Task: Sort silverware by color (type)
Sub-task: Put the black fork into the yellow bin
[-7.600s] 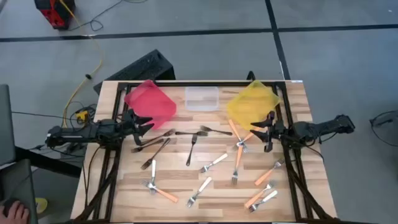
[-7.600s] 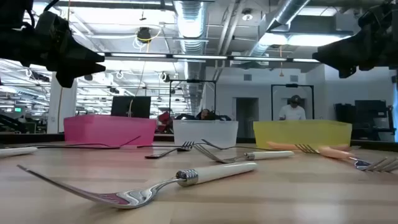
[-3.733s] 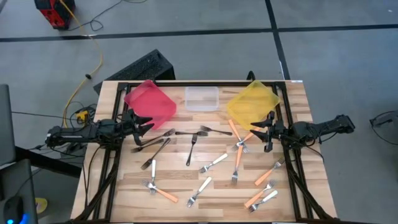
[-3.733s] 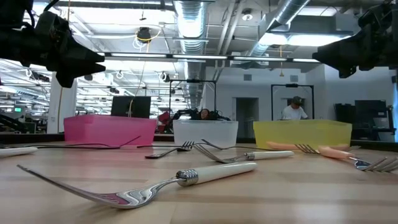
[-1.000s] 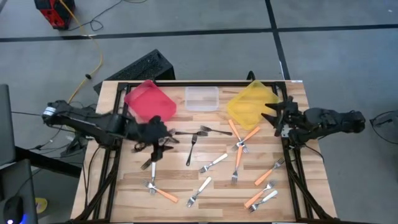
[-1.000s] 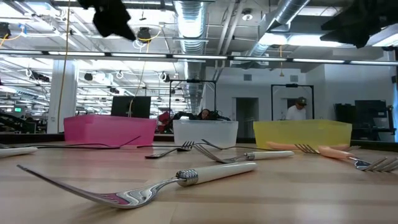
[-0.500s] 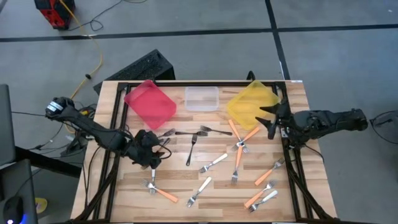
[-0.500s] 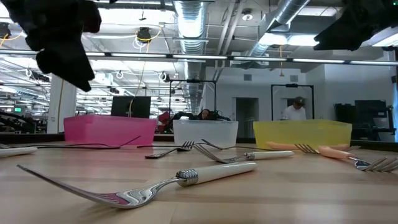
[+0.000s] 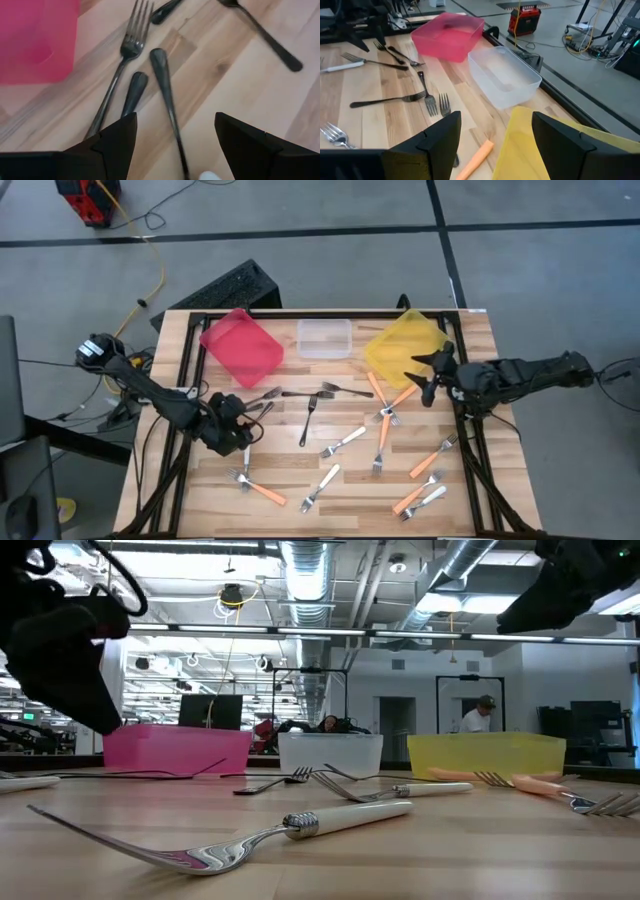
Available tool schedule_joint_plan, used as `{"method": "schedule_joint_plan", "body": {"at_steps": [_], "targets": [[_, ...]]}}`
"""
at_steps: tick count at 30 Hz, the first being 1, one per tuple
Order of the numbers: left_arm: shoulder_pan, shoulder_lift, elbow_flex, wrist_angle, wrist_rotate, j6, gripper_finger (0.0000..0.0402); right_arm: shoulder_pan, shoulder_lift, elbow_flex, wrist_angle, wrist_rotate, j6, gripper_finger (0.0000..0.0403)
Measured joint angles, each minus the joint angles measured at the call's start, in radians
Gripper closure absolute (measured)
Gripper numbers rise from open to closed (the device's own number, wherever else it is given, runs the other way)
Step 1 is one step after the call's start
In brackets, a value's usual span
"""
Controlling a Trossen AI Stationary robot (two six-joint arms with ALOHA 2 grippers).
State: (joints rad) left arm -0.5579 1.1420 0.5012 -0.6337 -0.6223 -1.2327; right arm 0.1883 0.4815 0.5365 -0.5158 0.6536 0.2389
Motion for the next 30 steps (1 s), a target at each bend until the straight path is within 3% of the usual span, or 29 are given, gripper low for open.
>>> {"method": "schedule_joint_plan", "body": {"at_steps": [12,18,22,30], "targets": [[-0.004,0.270,-0.007,0.083,0.000,-0.050,0.0148,-0.001,0.016,0.000,0.027,0.001,0.026,0.0132],[-0.010,0.329,-0.005,0.141,-0.005,-0.099,0.0160,-0.001,0.015,0.000,0.031,0.001,0.026,0.0132],[-0.008,0.328,-0.004,0.128,0.045,-0.140,0.0213,-0.001,0.016,0.000,0.031,0.001,0.025,0.0132],[-0.009,0.328,-0.002,0.135,0.080,-0.139,0.0372,-0.001,0.016,0.000,0.031,0.001,0.023,0.0132]]}}
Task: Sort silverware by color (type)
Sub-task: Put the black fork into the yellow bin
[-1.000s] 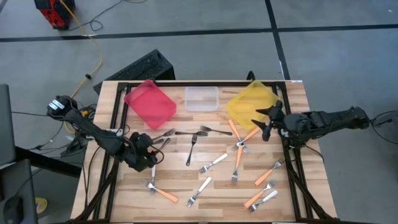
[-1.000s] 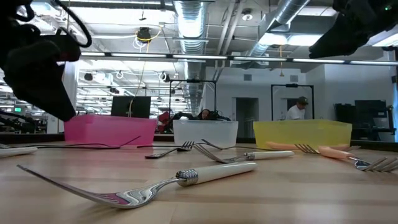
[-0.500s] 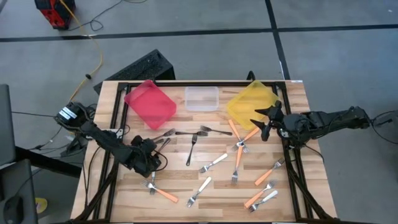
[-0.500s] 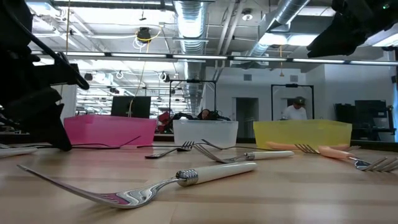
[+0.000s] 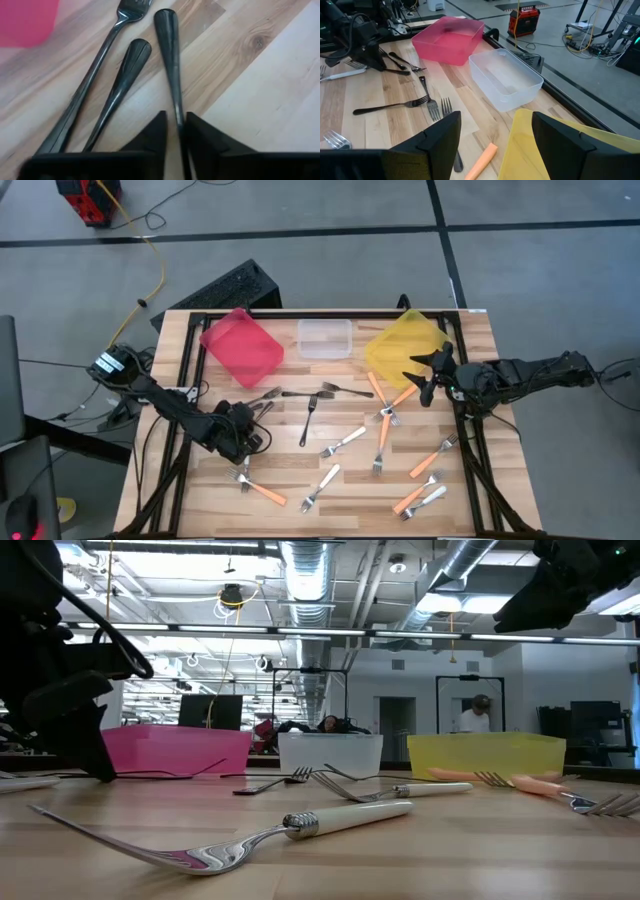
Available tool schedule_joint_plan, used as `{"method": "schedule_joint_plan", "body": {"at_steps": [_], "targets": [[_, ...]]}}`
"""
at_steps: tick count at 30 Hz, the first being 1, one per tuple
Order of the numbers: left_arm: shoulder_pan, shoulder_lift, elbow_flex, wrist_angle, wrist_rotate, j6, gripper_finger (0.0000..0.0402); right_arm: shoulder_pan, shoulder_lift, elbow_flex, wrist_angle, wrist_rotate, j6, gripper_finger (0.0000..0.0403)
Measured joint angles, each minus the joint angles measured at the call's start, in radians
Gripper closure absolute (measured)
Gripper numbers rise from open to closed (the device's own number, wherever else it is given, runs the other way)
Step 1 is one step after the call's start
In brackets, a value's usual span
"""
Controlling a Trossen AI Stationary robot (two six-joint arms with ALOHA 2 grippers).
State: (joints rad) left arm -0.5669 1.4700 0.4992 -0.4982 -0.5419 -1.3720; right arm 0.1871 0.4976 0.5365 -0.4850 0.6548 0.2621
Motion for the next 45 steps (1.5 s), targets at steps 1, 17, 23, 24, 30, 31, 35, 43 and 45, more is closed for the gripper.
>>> {"method": "schedule_joint_plan", "body": {"at_steps": [1,17,23,24,30,31,35,43,45], "targets": [[0.000,0.000,0.000,0.004,0.002,-0.002,0.0386,0.000,0.000,0.000,0.000,0.000,0.000,0.0132],[-0.003,-0.124,-0.002,0.056,-0.073,-0.042,0.0401,0.001,0.000,0.000,0.014,0.000,0.001,0.0132],[-0.004,-0.188,-0.001,0.138,-0.206,0.028,0.0401,0.000,0.000,0.000,0.053,0.000,0.011,0.0132],[-0.004,-0.197,-0.001,0.154,-0.234,0.045,0.0401,0.000,0.000,0.000,0.067,-0.001,0.017,0.0132],[-0.004,-0.248,0.000,0.303,-0.344,0.219,0.0401,0.000,0.041,-0.001,0.145,-0.001,0.018,0.0132],[-0.004,-0.255,0.000,0.334,-0.351,0.252,0.0401,0.000,0.053,-0.001,0.159,-0.001,0.018,0.0132],[-0.003,-0.279,0.001,0.465,-0.356,0.385,0.0401,0.000,0.110,-0.001,0.229,-0.001,-0.005,0.0132],[0.000,-0.329,0.002,0.684,-0.372,0.606,0.0401,0.000,0.275,-0.001,0.511,-0.107,-0.141,0.0132],[0.000,-0.332,0.002,0.758,-0.397,0.704,0.0401,0.000,0.332,-0.001,0.613,-0.132,-0.175,0.0132]]}}
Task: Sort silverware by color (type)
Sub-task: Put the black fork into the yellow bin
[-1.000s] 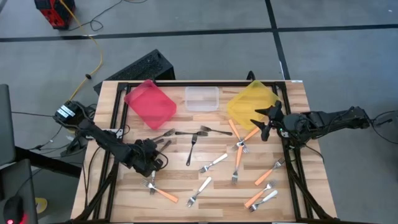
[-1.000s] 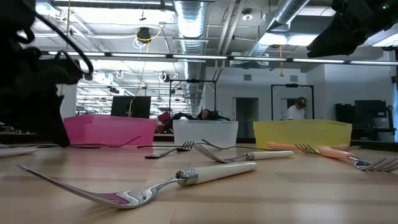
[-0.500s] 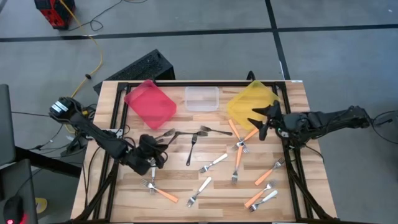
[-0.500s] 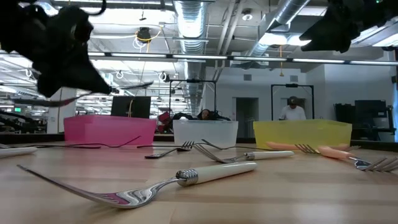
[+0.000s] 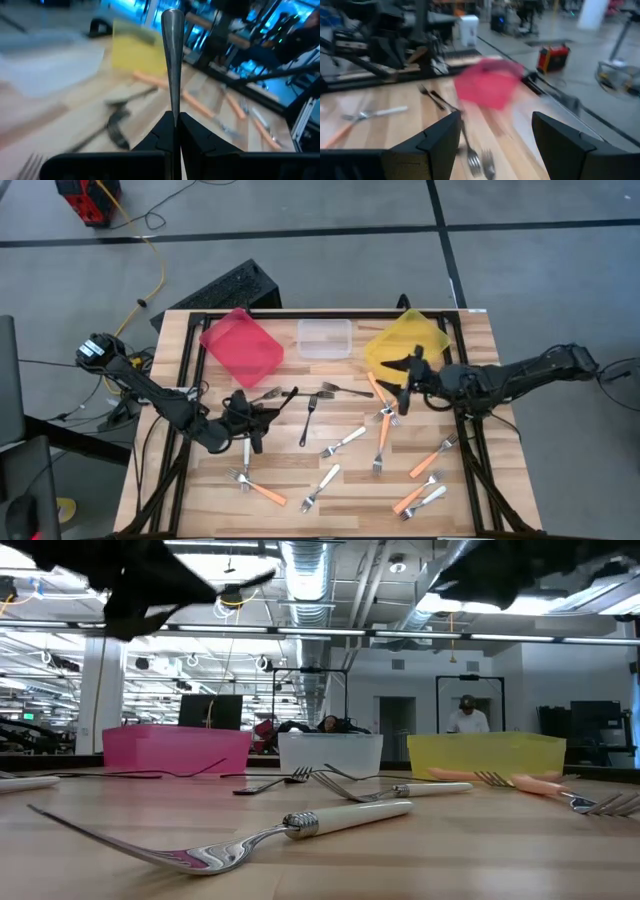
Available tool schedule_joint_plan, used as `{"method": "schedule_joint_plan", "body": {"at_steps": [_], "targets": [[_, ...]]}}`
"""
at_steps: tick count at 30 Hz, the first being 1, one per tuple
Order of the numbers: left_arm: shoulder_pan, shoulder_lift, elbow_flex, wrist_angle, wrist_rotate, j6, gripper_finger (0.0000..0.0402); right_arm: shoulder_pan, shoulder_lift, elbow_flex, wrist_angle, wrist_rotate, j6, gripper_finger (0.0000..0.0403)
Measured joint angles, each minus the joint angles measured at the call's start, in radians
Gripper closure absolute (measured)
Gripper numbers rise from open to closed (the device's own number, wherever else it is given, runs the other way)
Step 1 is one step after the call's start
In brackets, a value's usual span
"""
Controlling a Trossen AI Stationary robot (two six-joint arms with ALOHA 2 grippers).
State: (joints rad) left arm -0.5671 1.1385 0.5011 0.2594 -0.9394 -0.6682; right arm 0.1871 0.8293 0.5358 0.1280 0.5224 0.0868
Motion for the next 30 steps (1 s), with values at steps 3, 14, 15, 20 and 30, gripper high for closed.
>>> {"method": "schedule_joint_plan", "body": {"at_steps": [3,14,15,20,30], "targets": [[0.011,0.000,0.000,0.132,-0.013,0.165,0.0401,-0.001,0.095,0.000,0.194,-0.018,-0.054,0.0132],[0.195,0.000,0.000,0.482,0.329,0.595,0.0401,-0.069,0.469,0.002,0.791,-0.295,-0.062,0.0132],[0.226,0.000,0.000,0.483,0.374,0.595,0.0401,-0.074,0.503,0.006,0.830,-0.311,-0.062,0.0132],[0.358,0.000,0.000,0.485,0.567,0.594,0.0401,-0.084,0.631,0.078,0.873,-0.369,-0.058,0.0132],[0.449,0.053,0.001,0.554,0.693,0.670,0.0401,-0.114,0.771,0.282,0.875,-0.431,-0.110,0.0132]]}}
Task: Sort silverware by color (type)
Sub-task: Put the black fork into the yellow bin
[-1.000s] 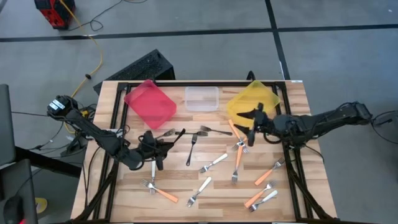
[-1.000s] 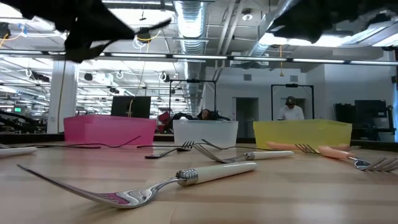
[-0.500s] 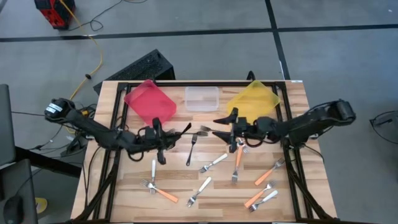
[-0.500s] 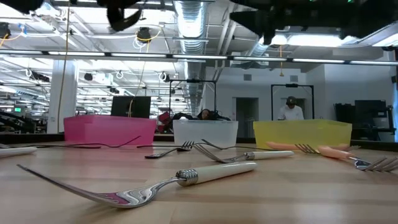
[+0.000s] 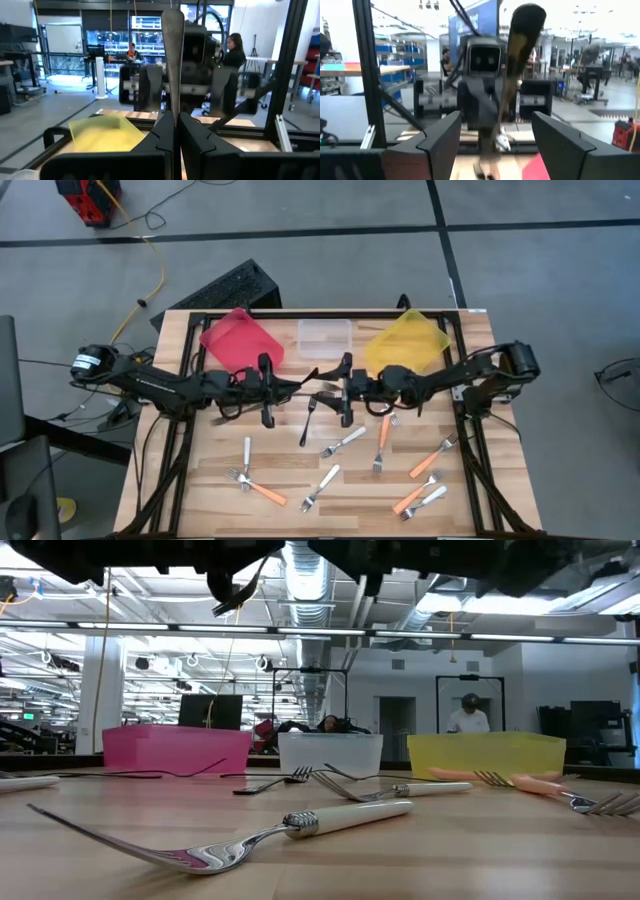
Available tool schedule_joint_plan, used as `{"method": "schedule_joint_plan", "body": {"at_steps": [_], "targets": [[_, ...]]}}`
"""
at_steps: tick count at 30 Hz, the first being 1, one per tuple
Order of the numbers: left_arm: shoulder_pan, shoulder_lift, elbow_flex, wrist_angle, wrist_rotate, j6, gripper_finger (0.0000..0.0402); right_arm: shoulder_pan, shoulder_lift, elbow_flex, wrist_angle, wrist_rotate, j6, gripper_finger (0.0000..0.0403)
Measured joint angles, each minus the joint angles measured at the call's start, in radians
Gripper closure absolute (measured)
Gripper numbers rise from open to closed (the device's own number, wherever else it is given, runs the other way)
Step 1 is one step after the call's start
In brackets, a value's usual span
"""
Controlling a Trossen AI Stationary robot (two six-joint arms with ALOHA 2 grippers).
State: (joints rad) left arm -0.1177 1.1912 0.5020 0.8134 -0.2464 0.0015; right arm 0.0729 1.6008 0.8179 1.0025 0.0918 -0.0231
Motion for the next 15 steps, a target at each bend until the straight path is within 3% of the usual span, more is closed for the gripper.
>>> {"method": "schedule_joint_plan", "body": {"at_steps": [7,15], "targets": [[-0.006,0.013,0.000,0.036,0.010,0.064,0.0401,-0.029,0.007,0.038,-0.001,-0.064,-0.006,0.0132],[-0.005,0.111,-0.001,0.170,0.030,0.092,0.0401,-0.030,0.008,0.051,-0.007,-0.112,-0.012,0.0132]]}}
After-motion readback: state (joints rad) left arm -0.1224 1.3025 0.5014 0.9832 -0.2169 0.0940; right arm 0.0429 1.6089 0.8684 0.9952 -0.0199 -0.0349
